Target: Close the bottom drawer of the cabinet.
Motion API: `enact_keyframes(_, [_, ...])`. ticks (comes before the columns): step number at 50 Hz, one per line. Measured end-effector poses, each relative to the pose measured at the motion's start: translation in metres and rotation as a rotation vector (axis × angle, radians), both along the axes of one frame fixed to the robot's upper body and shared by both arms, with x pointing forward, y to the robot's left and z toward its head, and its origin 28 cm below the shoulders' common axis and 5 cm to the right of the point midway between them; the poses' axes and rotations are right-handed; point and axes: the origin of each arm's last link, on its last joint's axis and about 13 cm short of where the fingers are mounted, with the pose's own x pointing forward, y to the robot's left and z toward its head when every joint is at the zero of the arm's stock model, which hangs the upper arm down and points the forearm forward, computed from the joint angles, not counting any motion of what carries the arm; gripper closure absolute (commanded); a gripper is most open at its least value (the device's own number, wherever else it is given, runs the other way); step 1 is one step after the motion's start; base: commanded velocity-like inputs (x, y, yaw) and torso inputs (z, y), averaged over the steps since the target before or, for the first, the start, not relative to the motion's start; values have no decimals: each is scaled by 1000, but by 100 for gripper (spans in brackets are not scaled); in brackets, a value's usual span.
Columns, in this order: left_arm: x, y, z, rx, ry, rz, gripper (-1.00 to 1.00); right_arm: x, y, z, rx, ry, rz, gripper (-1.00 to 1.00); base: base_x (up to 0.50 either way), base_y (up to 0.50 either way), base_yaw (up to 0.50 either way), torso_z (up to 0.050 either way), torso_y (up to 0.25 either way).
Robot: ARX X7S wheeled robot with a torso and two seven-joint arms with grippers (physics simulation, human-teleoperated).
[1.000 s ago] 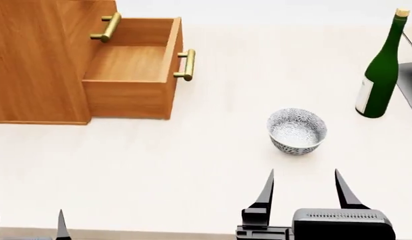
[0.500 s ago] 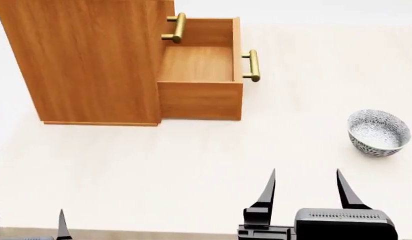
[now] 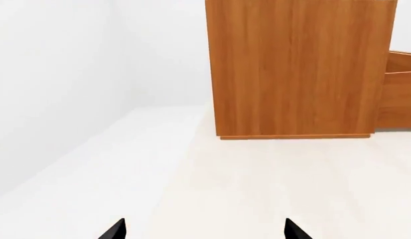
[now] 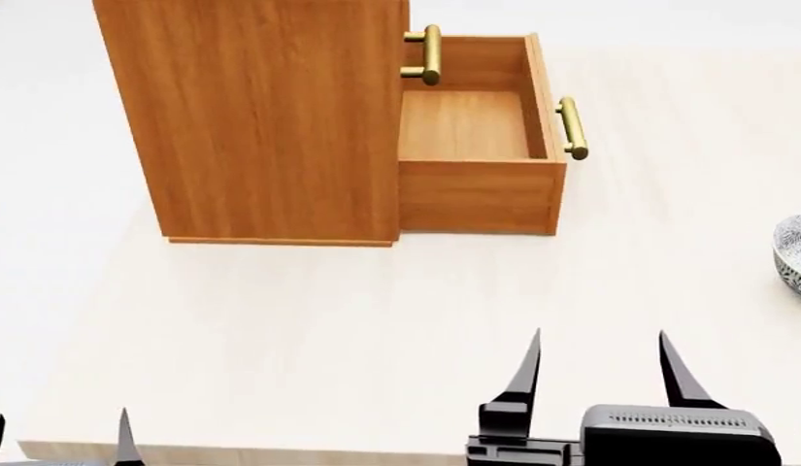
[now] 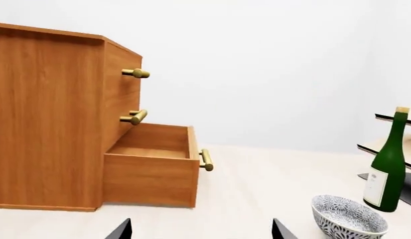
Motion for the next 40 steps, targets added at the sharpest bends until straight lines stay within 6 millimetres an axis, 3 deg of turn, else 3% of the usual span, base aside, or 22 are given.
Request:
enact_keyframes(14, [0, 0, 0, -1, 0, 1, -100, -1, -1, 2, 24, -3, 1, -100, 28, 0, 0, 0, 0])
enact_keyframes(40, [-1, -1, -1, 2, 0, 0, -100, -1, -2, 5, 44, -9, 26, -100, 491, 0, 0, 0, 0])
